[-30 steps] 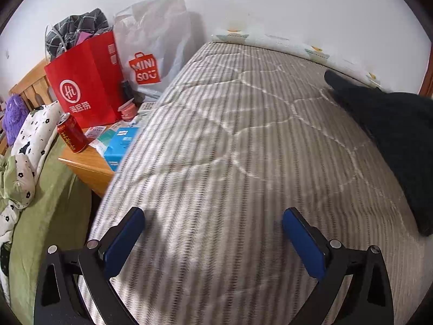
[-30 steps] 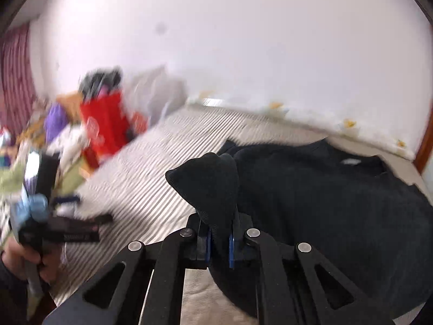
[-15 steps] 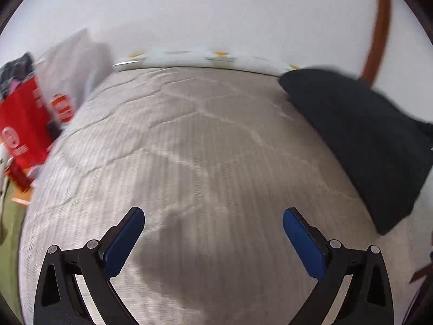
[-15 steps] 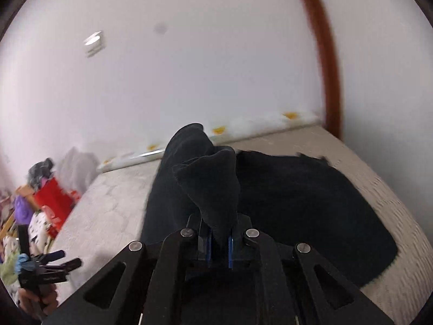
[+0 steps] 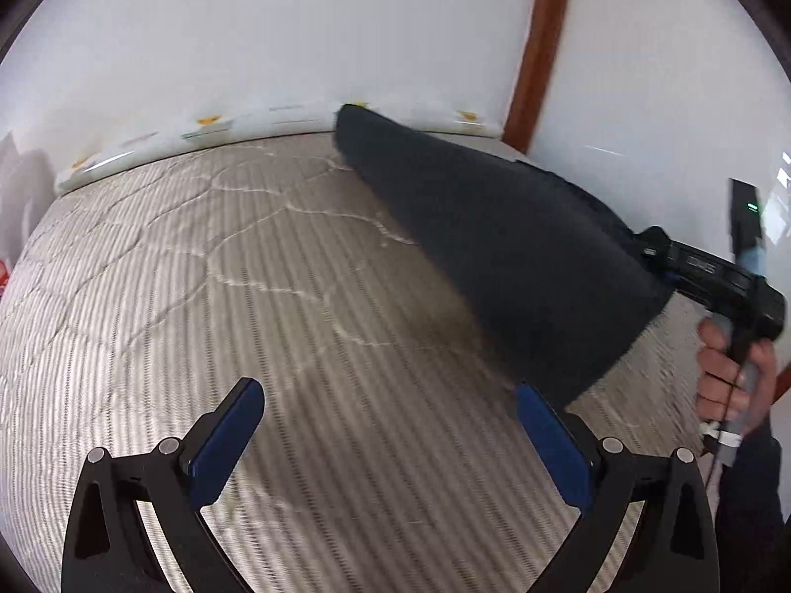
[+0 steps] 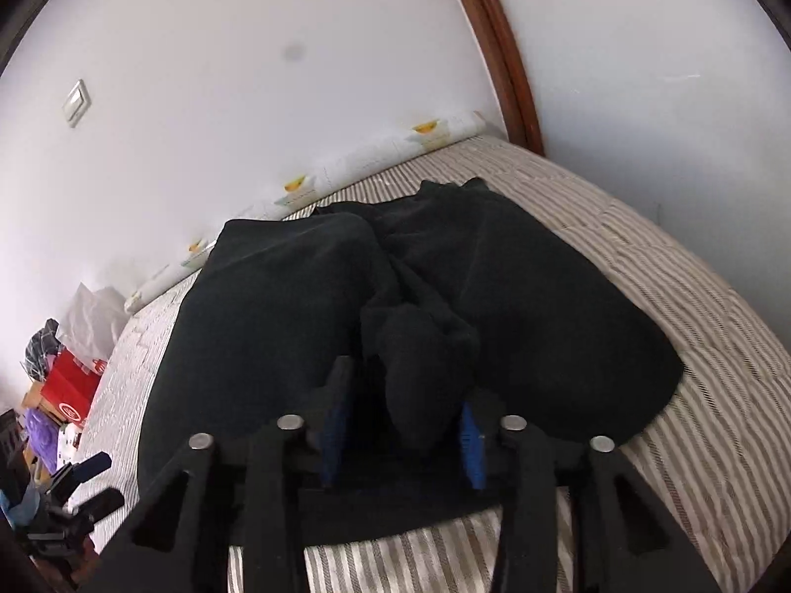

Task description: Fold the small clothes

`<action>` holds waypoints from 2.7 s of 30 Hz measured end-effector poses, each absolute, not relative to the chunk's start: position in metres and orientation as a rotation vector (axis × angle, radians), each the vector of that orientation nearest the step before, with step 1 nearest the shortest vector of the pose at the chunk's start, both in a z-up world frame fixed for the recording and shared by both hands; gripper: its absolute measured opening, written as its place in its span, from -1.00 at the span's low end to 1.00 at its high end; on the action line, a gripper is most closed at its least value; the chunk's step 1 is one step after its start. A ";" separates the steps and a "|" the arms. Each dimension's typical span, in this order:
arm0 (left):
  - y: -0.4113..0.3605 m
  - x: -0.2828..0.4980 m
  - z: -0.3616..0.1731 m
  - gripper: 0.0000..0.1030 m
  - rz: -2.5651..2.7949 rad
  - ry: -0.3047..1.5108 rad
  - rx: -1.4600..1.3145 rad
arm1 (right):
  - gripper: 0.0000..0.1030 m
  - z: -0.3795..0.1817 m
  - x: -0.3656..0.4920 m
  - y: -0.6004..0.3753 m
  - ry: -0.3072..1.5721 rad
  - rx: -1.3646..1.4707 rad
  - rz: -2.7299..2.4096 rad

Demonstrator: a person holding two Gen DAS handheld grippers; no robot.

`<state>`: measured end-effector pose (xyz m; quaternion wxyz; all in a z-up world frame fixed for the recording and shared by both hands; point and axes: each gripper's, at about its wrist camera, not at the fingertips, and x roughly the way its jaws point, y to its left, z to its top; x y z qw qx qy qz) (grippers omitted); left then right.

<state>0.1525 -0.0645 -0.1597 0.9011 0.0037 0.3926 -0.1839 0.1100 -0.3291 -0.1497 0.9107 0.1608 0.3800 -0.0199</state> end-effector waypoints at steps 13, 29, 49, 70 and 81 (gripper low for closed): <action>-0.119 0.147 -0.159 0.99 -0.579 0.786 0.020 | -0.74 -0.118 0.127 -0.337 0.665 0.230 -0.020; -0.173 0.176 -0.183 0.54 -0.543 0.845 0.069 | -0.31 -0.142 0.093 -0.412 0.695 0.180 -0.240; -0.132 0.188 -0.170 -0.62 -0.482 0.792 -0.032 | -0.61 -0.160 0.130 -0.378 0.801 0.282 -0.167; 0.056 0.173 -0.182 -0.62 -0.249 0.815 -0.121 | -0.54 -0.171 0.158 -0.200 0.825 0.234 0.148; 0.048 0.168 -0.180 -0.29 -0.244 0.855 -0.061 | -0.79 -0.162 0.159 -0.205 0.784 0.170 0.097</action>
